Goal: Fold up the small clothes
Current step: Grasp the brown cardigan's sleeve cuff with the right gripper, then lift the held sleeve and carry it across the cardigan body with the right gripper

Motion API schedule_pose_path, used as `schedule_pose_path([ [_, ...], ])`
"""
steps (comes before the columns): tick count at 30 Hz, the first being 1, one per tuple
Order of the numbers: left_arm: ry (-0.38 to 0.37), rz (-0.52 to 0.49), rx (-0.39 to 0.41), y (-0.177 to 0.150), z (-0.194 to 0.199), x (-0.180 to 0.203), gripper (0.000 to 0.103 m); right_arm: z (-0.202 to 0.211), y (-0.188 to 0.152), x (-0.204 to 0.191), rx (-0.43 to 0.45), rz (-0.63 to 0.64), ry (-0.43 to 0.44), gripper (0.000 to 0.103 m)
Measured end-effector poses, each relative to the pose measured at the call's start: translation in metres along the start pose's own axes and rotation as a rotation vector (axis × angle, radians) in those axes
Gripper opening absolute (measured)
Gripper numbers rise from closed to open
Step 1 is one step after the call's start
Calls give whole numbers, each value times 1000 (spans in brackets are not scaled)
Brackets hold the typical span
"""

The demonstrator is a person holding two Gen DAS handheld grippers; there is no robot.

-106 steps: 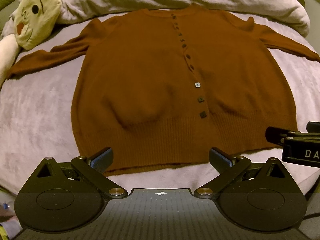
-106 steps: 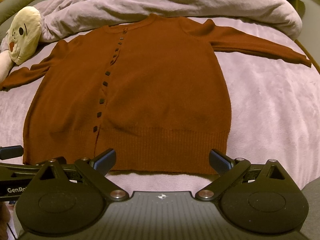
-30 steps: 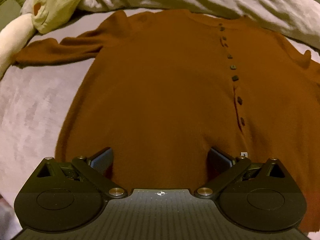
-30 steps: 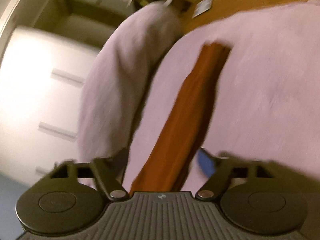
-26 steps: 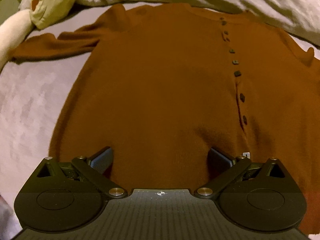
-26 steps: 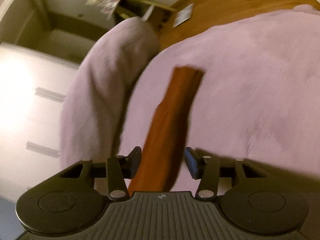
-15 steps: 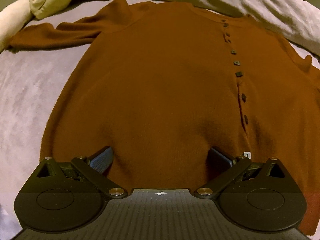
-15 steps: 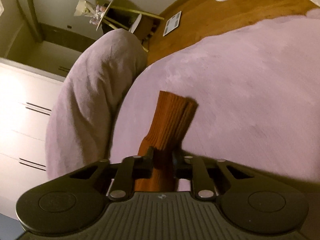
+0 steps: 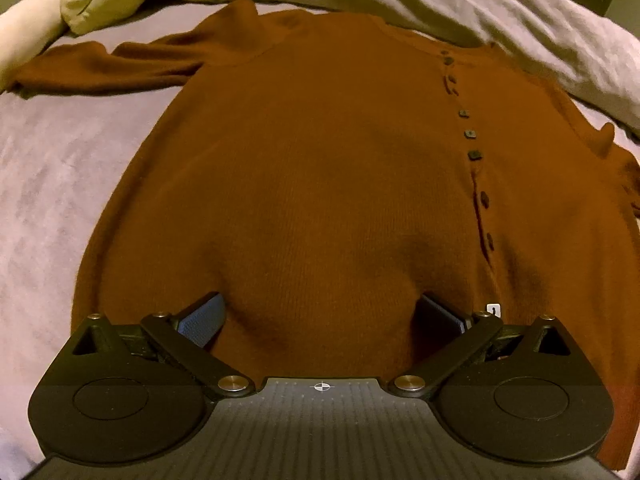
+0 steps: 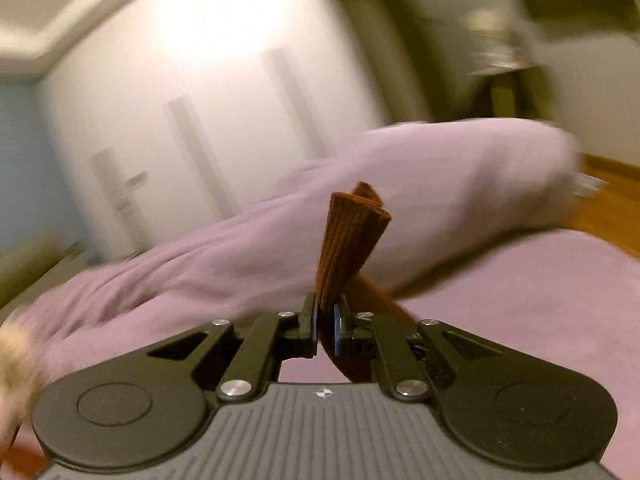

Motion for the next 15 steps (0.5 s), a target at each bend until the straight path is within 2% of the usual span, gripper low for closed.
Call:
schedule_pose_path([
  [2, -9, -15, 1, -1, 2, -1, 103, 8, -19, -48, -6, 101, 85, 7],
  [4, -12, -32, -8, 1, 5, -1, 103, 11, -43, -87, -49, 183, 155, 9],
  [5, -10, -38, -10, 2, 7, 0, 103, 12, -53, -100, -84, 201, 182, 19],
  [6, -5, -46, -8, 3, 11, 1, 103, 13, -65, -110, -126, 212, 208, 23],
  [7, -4, -57, 2, 5, 14, 2, 103, 18, -73, -115, -136, 210, 221, 27],
  [9, -29, -84, 38, 10, 24, 10, 103, 24, -84, -113, -138, 207, 218, 28],
  [15, -247, -141, 85, 51, 23, 65, 103, 44, -129, -69, -238, 102, 126, 28],
])
Point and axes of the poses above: each gripper's, at about its wrist camera, not at the fingertips, and z roughly against the way its jaws point, x to its right, y to its top, the point moved 3 cm from there along -z, roughly the way its jaws point, and after that the axes turned 10 degrees about -y, right-handed, at the moved point
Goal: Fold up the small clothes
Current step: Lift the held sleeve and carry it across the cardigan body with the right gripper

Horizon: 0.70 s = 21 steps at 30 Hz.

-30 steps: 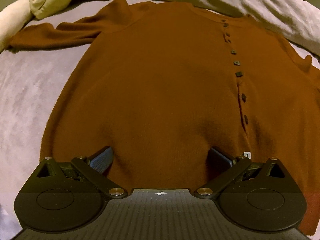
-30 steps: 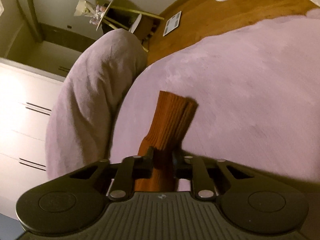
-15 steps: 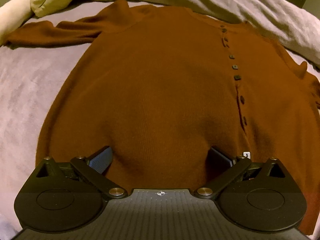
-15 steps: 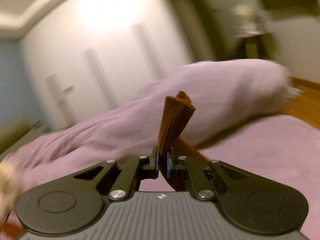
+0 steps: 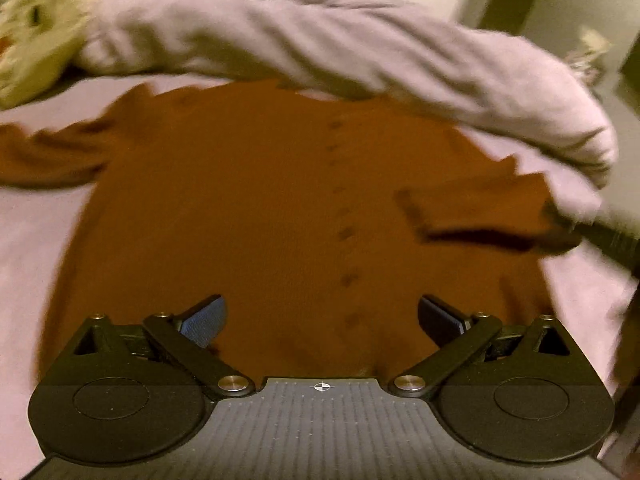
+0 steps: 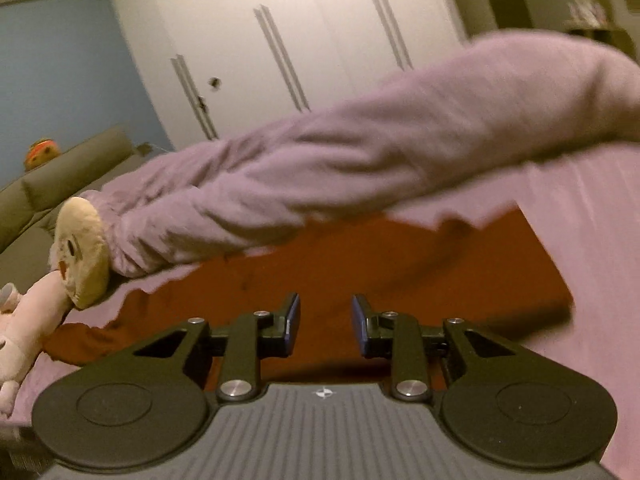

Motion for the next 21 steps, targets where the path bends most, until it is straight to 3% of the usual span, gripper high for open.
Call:
schedule_pose_path([
  [3, -126, 34, -13, 26, -33, 21, 103, 13, -33, 13, -38, -37, -11, 28],
  [7, -216, 163, -46, 50, -86, 25, 103, 27, -68, 28, -88, -74, -4, 28],
  [11, -270, 277, -84, 54, -124, 23, 84, 39, -82, 36, -110, -47, -3, 28],
  [14, -312, 332, -76, 55, -140, 22, 80, 42, -85, 47, -119, -82, 6, 28],
  [16, -327, 356, -79, 57, -147, 22, 63, 40, -83, 52, -115, -101, 7, 28],
  [18, -335, 373, -96, 59, -151, 20, 28, 37, -82, 55, -112, -118, 6, 28],
  [20, -351, 379, -119, 61, -156, 21, 11, 35, -81, 56, -117, -132, 8, 28],
  [21, -351, 367, -117, 64, -155, 22, 9, 34, -81, 57, -118, -135, 7, 28],
])
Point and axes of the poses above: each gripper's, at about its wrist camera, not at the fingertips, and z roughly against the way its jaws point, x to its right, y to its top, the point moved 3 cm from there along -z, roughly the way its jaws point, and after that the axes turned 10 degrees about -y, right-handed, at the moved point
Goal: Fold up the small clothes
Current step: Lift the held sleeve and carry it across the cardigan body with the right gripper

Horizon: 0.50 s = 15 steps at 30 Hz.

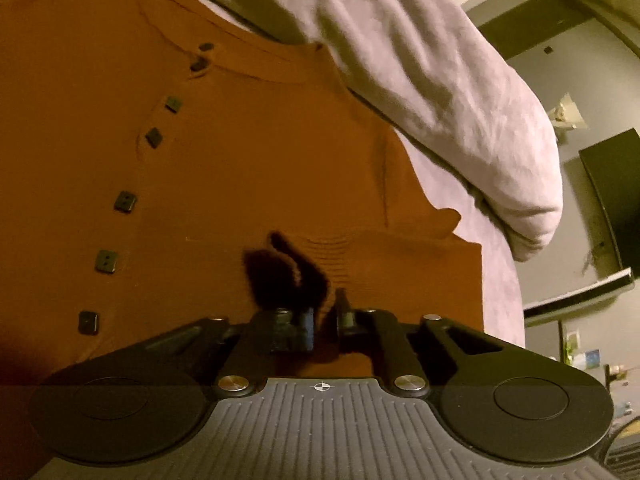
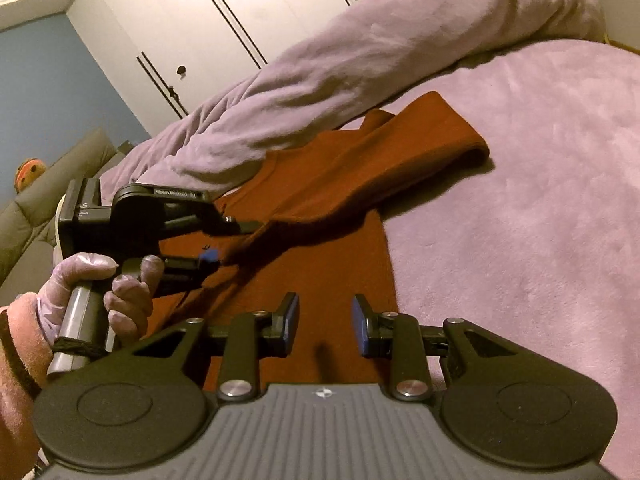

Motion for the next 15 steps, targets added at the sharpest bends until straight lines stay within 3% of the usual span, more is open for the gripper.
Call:
schedule_pose_path([
  [7, 17, -235, 88, 28, 47, 31, 8, -1, 5, -1, 8, 6, -8, 28],
  [10, 99, -311, 155, 44, 79, 30, 8, 0, 9, -6, 23, 15, -5, 29],
  [12, 199, -386, 202, 52, 97, 23, 8, -1, 12, -9, 31, 13, 5, 32],
  [15, 313, -380, 222, 60, 114, -6, 8, -4, 14, -14, 33, 23, 5, 35],
])
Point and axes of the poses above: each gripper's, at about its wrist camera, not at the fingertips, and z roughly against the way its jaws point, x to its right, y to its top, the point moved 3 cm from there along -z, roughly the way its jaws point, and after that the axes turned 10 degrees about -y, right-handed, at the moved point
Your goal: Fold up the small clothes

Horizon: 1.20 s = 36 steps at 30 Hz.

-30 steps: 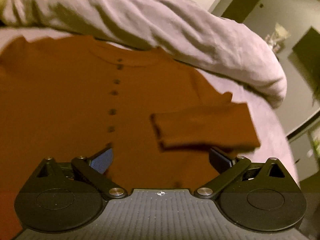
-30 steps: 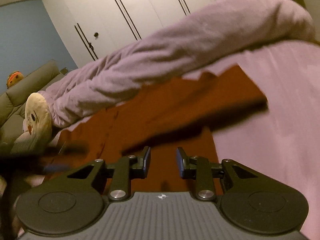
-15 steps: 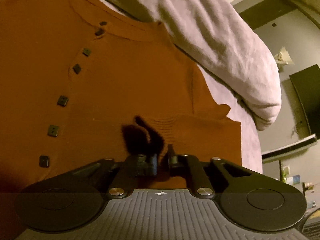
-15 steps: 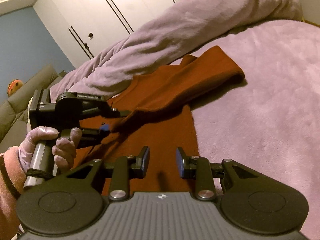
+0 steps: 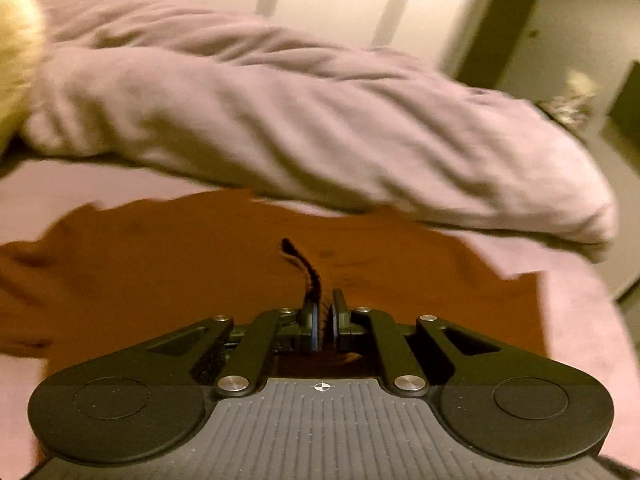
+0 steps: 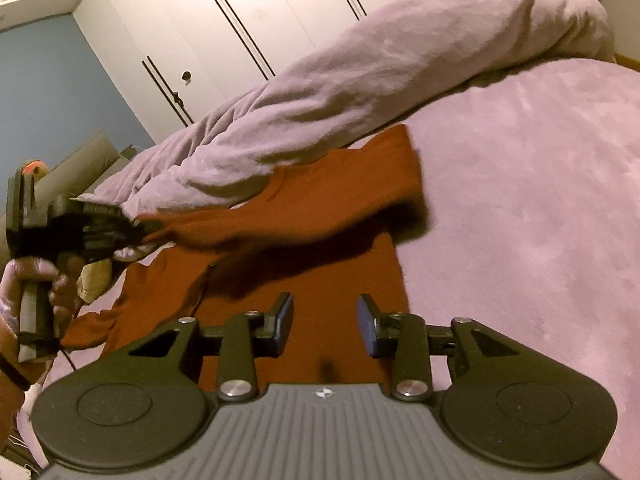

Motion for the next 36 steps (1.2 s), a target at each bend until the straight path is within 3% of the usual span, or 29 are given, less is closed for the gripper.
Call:
schedule_pose_path([
  [2, 41, 40, -26, -8, -5, -23, 8, -5, 1, -2, -9, -4, 2, 35],
  [5, 31, 116, -57, -22, -14, -46, 10, -16, 8, -3, -25, -50, 11, 35],
  [7, 14, 150, -80, -32, -21, -53, 21, -25, 15, -3, -31, -111, 29, 35],
  [9, 3, 160, -86, -37, -28, -58, 52, -37, 23, 0, -38, -178, 42, 35],
  [11, -45, 202, -91, -41, -34, -63, 56, -49, 28, 5, -49, -268, 54, 35],
  [14, -71, 281, -101, -44, -42, -74, 50, -67, 32, 15, -66, -395, 64, 35],
  [15, -70, 293, -92, -43, -42, -77, 30, -72, 33, 19, -71, -437, 72, 35],
  [16, -68, 304, -92, -42, -44, -79, 17, -77, 34, 23, -72, -485, 76, 35],
  [17, -63, 322, -90, -41, -44, -81, 13, -80, 34, 28, -70, -525, 77, 35],
  [19, -62, 321, -61, -37, -40, -79, 10, -88, 34, 36, -70, -598, 71, 35],
  [22, -46, 243, -2, -25, -28, -71, 9, -98, 32, 41, -79, -677, 81, 36],
  [25, -42, 216, 46, -9, -14, -72, 9, -105, 33, 37, -79, -654, 65, 36],
  [31, 55, 166, 140, 10, 12, -92, 9, -114, 38, 26, -70, -631, 54, 36],
  [33, 80, 176, 141, 10, 14, -104, 9, -117, 39, 24, -72, -612, 40, 35],
  [36, 117, 155, 85, 0, 4, -114, 9, -122, 38, 19, -90, -554, -8, 22],
])
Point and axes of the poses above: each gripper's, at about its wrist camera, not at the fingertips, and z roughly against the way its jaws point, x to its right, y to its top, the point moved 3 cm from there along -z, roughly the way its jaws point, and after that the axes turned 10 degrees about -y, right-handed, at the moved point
